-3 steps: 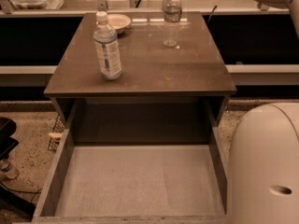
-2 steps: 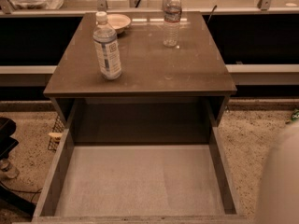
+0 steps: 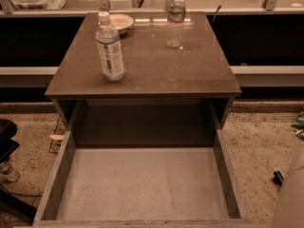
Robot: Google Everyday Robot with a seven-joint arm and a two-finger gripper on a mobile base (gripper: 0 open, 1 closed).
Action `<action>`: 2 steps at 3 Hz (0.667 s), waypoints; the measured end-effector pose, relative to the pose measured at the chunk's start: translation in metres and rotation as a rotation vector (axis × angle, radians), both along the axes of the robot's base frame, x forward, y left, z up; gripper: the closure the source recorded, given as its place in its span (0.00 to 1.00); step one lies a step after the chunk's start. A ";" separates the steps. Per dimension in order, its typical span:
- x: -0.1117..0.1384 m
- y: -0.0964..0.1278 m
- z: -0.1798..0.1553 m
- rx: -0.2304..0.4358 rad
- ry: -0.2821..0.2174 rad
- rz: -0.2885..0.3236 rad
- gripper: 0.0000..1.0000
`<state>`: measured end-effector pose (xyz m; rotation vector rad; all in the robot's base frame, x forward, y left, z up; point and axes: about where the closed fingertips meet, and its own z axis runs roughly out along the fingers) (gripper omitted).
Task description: Pick water bottle from top drawer and place on counter
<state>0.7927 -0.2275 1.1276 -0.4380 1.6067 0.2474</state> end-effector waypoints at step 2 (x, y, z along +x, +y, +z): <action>-0.035 -0.054 -0.001 0.074 0.001 -0.088 0.00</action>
Offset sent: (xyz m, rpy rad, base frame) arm -0.1045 -0.1440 -0.0042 0.1471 -0.0147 -0.2346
